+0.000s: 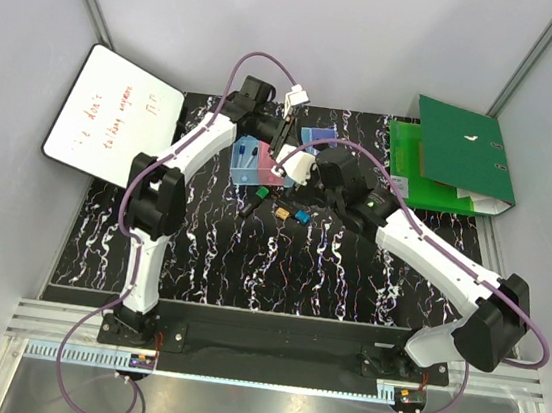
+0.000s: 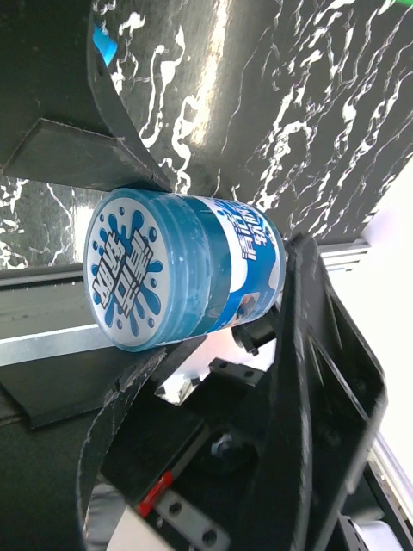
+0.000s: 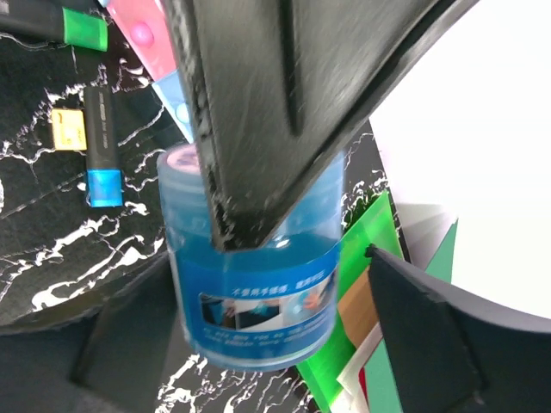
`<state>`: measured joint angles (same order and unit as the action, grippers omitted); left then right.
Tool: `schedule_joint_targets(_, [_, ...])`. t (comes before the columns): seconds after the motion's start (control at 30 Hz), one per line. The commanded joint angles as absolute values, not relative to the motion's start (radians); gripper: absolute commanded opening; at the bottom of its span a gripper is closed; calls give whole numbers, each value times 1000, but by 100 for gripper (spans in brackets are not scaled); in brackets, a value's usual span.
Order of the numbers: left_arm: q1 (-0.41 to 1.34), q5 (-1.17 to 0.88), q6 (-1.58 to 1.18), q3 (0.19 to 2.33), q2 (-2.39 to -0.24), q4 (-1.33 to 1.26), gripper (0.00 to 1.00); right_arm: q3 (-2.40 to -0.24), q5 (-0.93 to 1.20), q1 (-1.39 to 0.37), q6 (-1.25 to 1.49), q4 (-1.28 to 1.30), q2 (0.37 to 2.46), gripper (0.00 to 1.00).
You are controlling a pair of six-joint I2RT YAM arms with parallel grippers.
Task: Sort the stationery into containers
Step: Move the storage box to the center of the board.
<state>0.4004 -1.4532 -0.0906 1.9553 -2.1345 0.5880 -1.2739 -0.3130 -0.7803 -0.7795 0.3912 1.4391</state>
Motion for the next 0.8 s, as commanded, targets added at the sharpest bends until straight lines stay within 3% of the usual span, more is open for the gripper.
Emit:
schedule_joint_targets(0.0, [416,-1480,-86,1941,-2068,568,0,-1279,-319,-799,-793,316,1385,98])
schedule_joint_targets(0.33, [333,-1255,-106,1907,-2034,574,0,-1278,-365,-798,-761,289,1344,100])
schedule_joint_targets(0.77, [311,-513,193,2192,-2146,917,0,-1210,-469,-798,-792,183,1290,100])
